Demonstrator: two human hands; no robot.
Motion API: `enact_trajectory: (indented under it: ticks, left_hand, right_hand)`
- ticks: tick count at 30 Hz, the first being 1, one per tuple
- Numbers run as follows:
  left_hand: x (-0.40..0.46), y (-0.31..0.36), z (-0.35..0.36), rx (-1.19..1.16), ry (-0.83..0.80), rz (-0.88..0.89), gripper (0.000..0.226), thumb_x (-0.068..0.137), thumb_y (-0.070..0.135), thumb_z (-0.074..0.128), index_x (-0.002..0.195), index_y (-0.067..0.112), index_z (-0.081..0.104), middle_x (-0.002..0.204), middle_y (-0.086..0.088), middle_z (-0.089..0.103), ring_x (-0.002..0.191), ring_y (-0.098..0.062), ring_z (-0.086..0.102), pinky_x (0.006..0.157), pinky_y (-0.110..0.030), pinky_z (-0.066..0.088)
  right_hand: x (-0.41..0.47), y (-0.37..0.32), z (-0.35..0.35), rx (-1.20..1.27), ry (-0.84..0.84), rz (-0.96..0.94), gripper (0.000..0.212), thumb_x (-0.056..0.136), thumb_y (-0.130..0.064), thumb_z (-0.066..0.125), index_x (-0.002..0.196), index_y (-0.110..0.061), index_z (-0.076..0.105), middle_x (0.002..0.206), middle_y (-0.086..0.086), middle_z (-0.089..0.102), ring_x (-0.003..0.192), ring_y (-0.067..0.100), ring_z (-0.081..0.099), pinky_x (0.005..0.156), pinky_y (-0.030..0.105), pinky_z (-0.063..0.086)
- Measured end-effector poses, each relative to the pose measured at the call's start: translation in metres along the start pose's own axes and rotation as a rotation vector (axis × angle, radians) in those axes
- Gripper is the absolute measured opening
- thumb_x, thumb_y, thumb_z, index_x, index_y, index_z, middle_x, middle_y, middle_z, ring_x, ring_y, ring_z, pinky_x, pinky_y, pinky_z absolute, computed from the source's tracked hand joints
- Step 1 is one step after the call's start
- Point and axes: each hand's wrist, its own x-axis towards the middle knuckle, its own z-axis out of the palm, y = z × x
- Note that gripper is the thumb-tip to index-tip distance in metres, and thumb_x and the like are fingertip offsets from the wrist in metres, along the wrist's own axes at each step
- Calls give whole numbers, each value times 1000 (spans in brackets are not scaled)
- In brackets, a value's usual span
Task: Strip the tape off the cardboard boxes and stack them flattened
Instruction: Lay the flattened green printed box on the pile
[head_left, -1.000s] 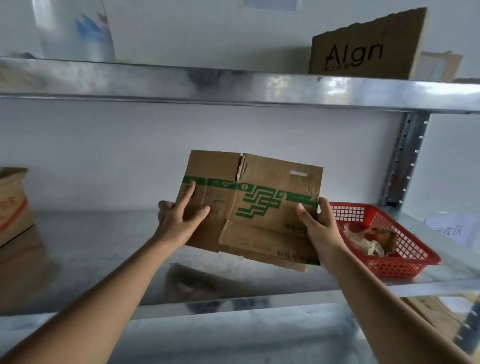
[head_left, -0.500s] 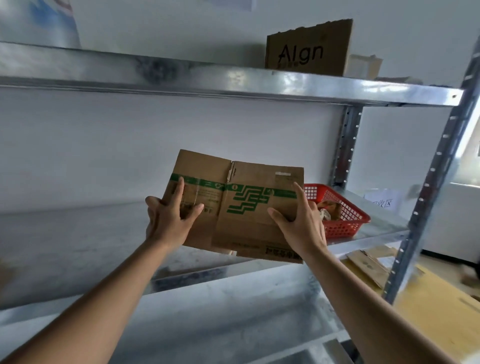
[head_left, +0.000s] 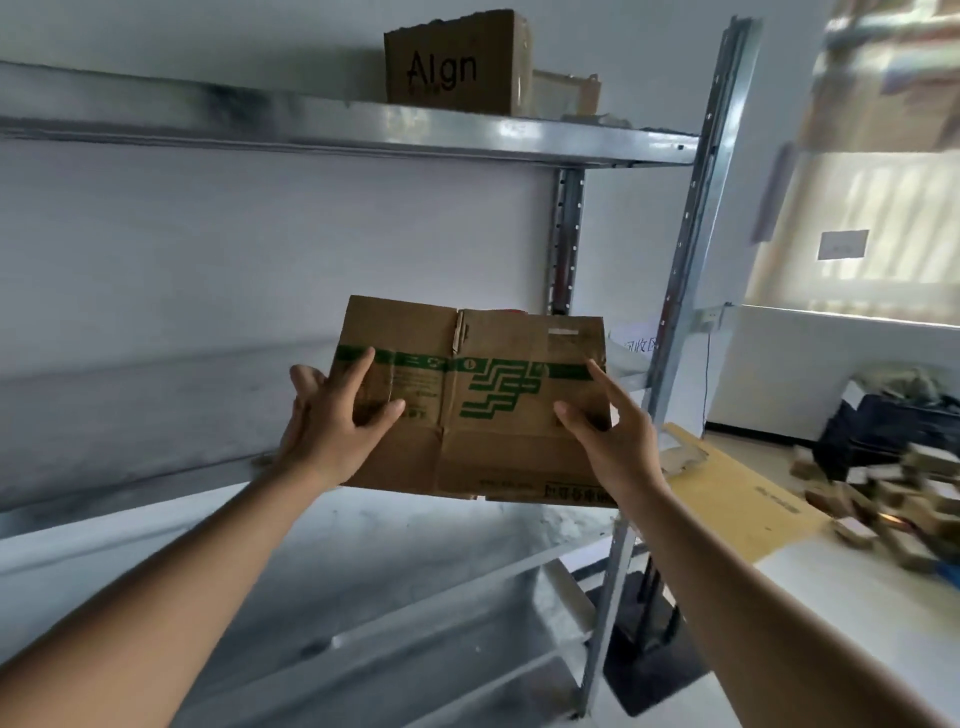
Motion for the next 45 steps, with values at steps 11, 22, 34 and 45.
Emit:
enact_trajectory:
  ticks: [11,22,34,45]
  left_hand:
    - [-59,126,113,18,-331,26,78,93,68,56,159,37,28,141,-9,22,137,-39,39,113,-53,44]
    - [-78,237,266,96,-615,267,74,100,64,44,164,35,20,162,-9,21,144,-37,37,113,-51,41]
    - [-29,322,463,70,-745,496,68,103,58,41,164,37,18,172,-1,16,158,-27,12,126,-50,21]
    - [46,355,594,139,-824,463,67,104,55,43,163,31,23,170,-3,21,156,-30,18,126,-47,22]
  right_hand:
    - [-52,76,-164,-14,105,113,83,79,-40,87,152,-36,47,128,-10,65,116,11,62,99,35,54]
    - [-71,175,-302,-142,250,284,86,73,-48,89,149,-39,50,120,-27,62,112,-1,61,98,34,56]
    - [1,323,-357,-222,272,473,85,75,-35,91,150,-29,52,124,-15,66,109,-1,62,96,29,58]
    - [107,445,-371,-149,245,590,85,72,-40,92,148,-35,53,129,-11,67,114,6,64,98,39,59]
